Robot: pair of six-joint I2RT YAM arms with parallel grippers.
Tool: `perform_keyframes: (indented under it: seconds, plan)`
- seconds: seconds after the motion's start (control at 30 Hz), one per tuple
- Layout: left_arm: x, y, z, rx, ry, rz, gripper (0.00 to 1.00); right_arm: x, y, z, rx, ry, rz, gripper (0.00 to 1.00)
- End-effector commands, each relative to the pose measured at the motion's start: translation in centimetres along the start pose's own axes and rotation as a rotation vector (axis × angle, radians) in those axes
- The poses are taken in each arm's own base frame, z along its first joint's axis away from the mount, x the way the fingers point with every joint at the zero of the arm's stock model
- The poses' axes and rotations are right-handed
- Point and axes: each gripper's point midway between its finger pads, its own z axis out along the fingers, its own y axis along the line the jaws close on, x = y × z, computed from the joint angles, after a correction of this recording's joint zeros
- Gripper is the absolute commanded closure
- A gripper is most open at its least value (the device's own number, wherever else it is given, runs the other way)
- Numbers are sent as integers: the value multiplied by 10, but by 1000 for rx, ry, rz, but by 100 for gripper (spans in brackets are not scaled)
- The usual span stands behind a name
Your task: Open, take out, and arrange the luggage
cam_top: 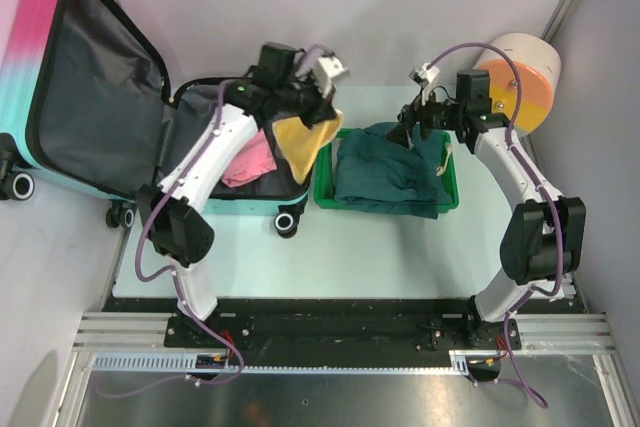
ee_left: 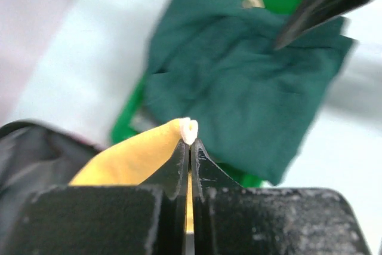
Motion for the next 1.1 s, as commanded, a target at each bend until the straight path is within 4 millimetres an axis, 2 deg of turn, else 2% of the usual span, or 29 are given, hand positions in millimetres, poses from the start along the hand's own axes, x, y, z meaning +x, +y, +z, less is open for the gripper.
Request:
perform_keyframes:
  seconds: [0.0,0.03,0.07,0.13,0.2,0.27,0.33,0.47,0.57,0.6,0.63,0.7,0.93,1.0,1.07]
  plan:
    - [-4,-74,19,266,-29,-41,100,-20,35,5,-86,-77,-215,11]
    - [-7,-84,20,308,-43,-42,100,-20,41,7,-98,-84,-244,12]
    - [-8,-90,21,333,-47,-47,100,-12,46,9,-108,-77,-258,12]
    - [-11,-99,20,373,-59,-54,100,-20,61,12,-123,-111,-321,15]
    - [-12,-103,19,387,-64,-51,100,-18,72,14,-124,-124,-360,18]
    - [-13,-107,17,398,-69,-37,100,-26,82,21,-119,-155,-418,20]
    - [-12,-109,16,400,-67,-34,100,-25,87,26,-123,-164,-441,21]
    - [-10,-112,13,403,-67,-19,100,-39,96,34,-138,-216,-481,21]
    - [-9,-115,9,408,-68,-15,100,-43,98,40,-144,-238,-505,31]
    - [-8,-116,8,407,-67,-13,100,-44,98,41,-146,-241,-511,43]
    - [-8,-116,8,407,-68,-9,100,-43,101,42,-156,-241,-522,47]
    - [-8,-117,5,406,-70,-5,100,-39,105,45,-174,-233,-530,52]
    - [-11,-119,-1,409,-82,12,100,-11,119,47,-250,-151,-558,39]
    - [-10,-120,-2,414,-83,16,100,-6,119,50,-258,-137,-565,39]
    - [-11,-122,-3,421,-88,16,100,-5,119,52,-256,-137,-569,48]
